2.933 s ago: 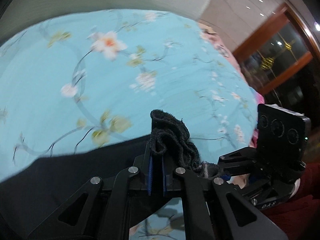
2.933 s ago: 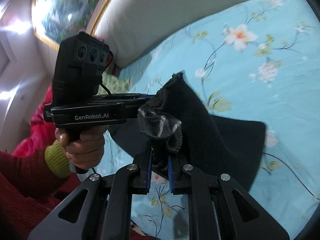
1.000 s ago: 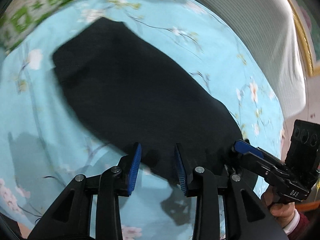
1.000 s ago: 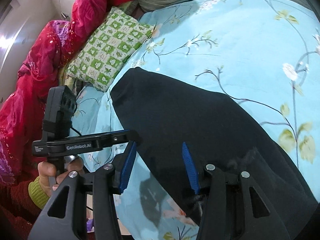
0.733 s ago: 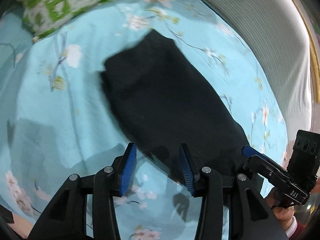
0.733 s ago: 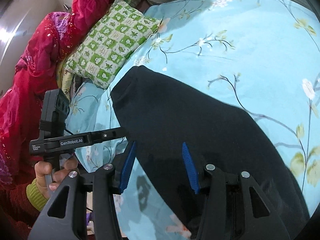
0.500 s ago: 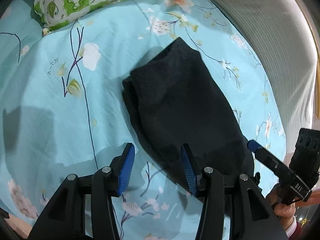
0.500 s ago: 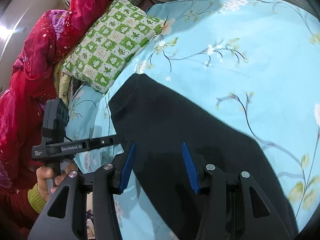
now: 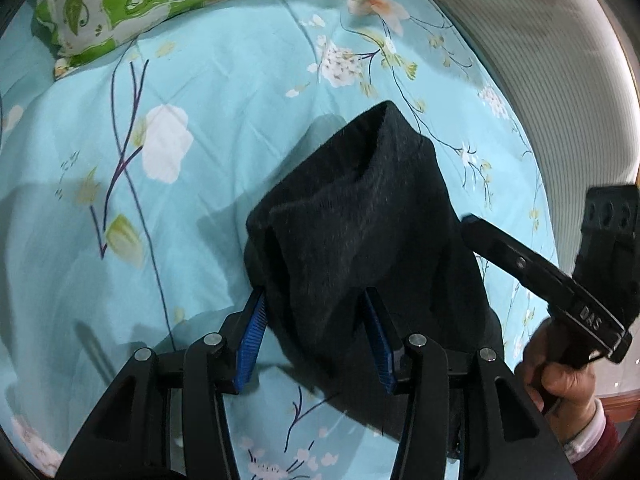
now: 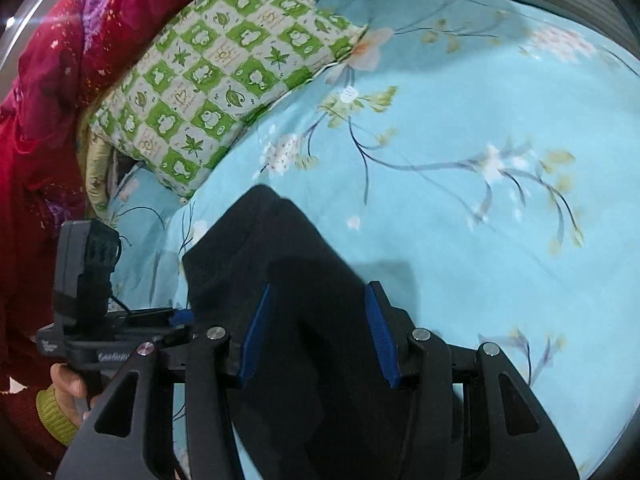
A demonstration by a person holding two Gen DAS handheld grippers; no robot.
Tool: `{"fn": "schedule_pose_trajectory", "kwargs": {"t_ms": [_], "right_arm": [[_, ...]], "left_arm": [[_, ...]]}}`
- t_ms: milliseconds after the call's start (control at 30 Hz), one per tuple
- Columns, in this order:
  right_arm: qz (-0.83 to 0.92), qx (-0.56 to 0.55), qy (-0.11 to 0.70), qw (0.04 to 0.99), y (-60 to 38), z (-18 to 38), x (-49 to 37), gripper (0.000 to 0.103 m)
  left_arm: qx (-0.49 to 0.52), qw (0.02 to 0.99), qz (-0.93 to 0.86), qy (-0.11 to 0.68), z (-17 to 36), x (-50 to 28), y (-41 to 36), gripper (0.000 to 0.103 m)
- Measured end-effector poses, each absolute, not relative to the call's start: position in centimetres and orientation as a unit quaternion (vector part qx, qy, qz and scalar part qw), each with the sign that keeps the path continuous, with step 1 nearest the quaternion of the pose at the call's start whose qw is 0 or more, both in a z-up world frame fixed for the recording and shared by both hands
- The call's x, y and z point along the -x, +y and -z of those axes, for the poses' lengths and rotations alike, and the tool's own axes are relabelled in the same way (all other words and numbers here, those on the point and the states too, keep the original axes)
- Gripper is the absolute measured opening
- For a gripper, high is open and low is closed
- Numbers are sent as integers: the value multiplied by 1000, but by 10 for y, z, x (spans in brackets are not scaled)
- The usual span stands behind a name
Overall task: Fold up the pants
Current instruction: 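Grasp the folded pants end with both grippers and lift it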
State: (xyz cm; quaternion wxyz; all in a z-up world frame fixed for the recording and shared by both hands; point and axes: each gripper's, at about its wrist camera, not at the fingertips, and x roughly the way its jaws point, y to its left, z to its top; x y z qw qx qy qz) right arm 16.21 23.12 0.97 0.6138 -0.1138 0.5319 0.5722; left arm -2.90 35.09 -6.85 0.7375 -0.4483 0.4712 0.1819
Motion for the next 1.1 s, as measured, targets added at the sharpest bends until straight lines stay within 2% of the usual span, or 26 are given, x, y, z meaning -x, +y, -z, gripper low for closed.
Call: {"fn": "schedule_pose_trajectory", "kwargs": {"t_ms": [300, 400, 467, 567, 600, 767, 1100], "right_arm": [[-605, 166, 537, 565, 279, 7, -158, 50], [-606, 184, 541, 554, 290, 14, -156, 50], [-609, 181, 544, 548, 295, 17, -157, 49], [-617, 183, 539, 544, 296, 15, -154, 32], [-618, 185, 535, 545, 294, 14, -153, 30], [-626, 174, 523, 551, 283, 0, -151, 26], [-659, 105, 495, 557, 234, -49, -157, 25]], "left_arm": [[458, 741, -179, 458, 73, 27, 359, 48], [451, 742, -184, 461, 72, 24, 359, 45], [444, 743, -192, 463, 71, 22, 359, 39], [448, 740, -194, 462, 69, 23, 360, 30], [448, 741, -193, 461, 68, 23, 360, 28], [439, 752, -188, 454, 55, 24, 354, 21], [399, 789, -176, 433, -6, 20, 320, 19]]}}
